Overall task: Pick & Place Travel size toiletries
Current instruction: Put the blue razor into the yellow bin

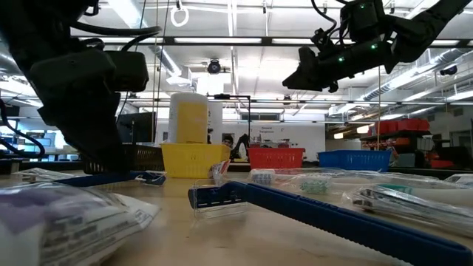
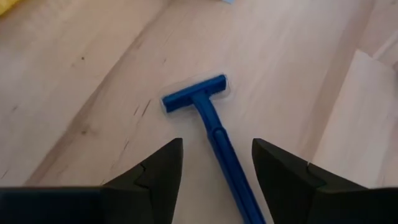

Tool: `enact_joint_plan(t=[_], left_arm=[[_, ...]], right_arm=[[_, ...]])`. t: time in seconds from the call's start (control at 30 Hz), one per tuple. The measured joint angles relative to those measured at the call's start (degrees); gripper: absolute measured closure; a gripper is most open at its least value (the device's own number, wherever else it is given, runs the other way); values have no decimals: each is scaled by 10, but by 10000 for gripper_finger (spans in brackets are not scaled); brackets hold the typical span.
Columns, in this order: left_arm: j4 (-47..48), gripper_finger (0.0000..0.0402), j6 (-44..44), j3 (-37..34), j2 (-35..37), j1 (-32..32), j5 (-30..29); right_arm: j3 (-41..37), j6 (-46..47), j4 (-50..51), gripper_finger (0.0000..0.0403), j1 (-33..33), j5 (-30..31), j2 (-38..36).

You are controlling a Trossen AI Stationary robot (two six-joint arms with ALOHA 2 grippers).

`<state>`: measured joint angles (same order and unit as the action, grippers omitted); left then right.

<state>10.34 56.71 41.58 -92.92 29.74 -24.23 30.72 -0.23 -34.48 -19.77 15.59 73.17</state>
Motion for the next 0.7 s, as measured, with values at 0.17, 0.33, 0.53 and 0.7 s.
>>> enact_joint_plan(t=[0.17,0.33,0.53,0.7], left_arm=[[12,206,1,0,0,0,2],[46,210,-4,0,0,-2,1],[67,242,-15,0,0,-2,8],[67,291,0,0,0,-8,0]], right_arm=[[0,0,0,273,0,0,0],[0,0,0,273,0,0,0],[0,0,0,273,0,2,0],[0,0,0,273,0,2,0]])
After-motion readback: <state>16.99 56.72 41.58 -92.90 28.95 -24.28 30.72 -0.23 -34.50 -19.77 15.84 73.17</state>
